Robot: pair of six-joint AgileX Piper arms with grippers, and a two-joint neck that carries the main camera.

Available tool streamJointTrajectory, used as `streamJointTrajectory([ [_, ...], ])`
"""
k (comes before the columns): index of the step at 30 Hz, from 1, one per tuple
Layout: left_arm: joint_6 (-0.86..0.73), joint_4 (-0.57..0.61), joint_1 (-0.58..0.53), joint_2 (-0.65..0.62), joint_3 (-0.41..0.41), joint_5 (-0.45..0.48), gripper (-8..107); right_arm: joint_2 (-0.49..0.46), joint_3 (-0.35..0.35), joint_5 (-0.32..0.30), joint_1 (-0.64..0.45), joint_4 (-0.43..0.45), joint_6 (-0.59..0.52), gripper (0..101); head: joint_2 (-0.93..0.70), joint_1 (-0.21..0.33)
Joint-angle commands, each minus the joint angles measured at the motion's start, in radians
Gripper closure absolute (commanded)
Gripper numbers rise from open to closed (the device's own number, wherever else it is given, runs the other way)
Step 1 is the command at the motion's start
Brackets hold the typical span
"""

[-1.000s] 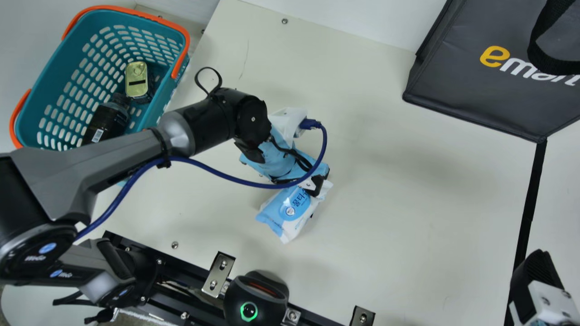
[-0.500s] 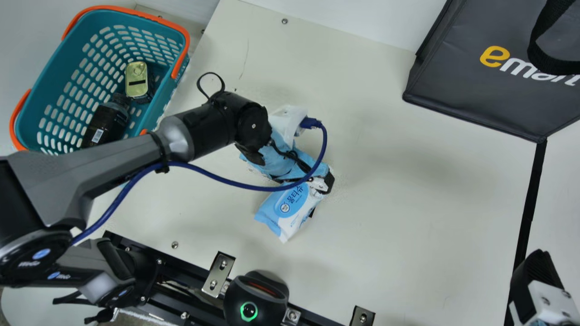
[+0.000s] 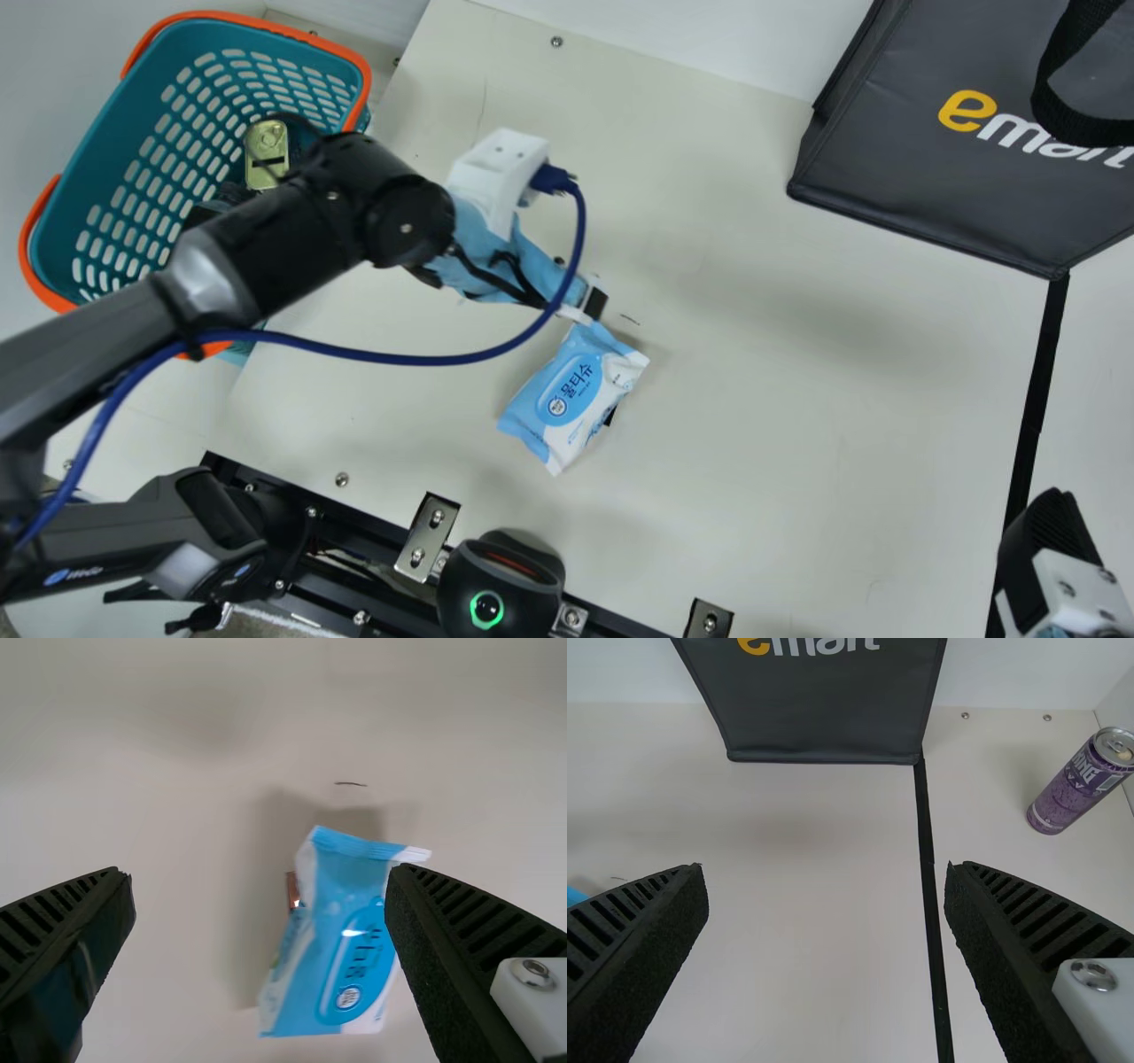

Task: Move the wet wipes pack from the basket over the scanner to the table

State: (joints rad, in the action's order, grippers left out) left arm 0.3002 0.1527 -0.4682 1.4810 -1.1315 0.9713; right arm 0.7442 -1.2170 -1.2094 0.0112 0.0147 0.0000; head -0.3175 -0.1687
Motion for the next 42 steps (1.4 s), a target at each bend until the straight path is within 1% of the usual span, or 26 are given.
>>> streamJointTrajectory([
  [1, 0.002, -0.080, 0.015, -0.042, -0.001, 0.019, 9, 0.000, 0.000, 0.000, 0.000, 0.000, 0.000, 6, -0.004, 0.030],
  [5, 0.004, -0.149, 0.047, -0.102, 0.002, 0.046, 9, 0.000, 0.000, 0.000, 0.000, 0.000, 0.000, 6, -0.004, 0.030],
  [10, -0.010, -0.183, 0.100, -0.169, 0.005, 0.051, 9, 0.000, 0.000, 0.000, 0.000, 0.000, 0.000, 6, -0.004, 0.030],
  [14, -0.021, -0.181, 0.144, -0.204, 0.004, 0.051, 9, 0.000, 0.000, 0.000, 0.000, 0.000, 0.000, 6, 0.089, 0.030],
  [15, -0.017, -0.185, 0.131, -0.196, 0.005, 0.049, 9, 0.000, 0.000, 0.000, 0.000, 0.000, 0.000, 6, 0.112, 0.030],
  [25, -0.020, -0.183, 0.143, -0.205, 0.005, 0.051, 9, 0.000, 0.000, 0.000, 0.000, 0.000, 0.000, 6, 0.345, 0.030],
  [31, -0.026, -0.181, 0.147, -0.204, 0.004, 0.051, 9, 0.000, 0.000, 0.000, 0.000, 0.000, 0.000, 6, 0.345, 0.030],
  [36, -0.020, -0.178, 0.114, -0.195, 0.004, 0.053, 9, 0.000, 0.000, 0.000, 0.000, 0.000, 0.000, 6, 0.345, 0.030],
  [42, 0.021, -0.185, 0.008, -0.179, 0.012, 0.050, 9, 0.000, 0.000, 0.000, 0.000, 0.000, 0.000, 6, 0.345, 0.030],
])
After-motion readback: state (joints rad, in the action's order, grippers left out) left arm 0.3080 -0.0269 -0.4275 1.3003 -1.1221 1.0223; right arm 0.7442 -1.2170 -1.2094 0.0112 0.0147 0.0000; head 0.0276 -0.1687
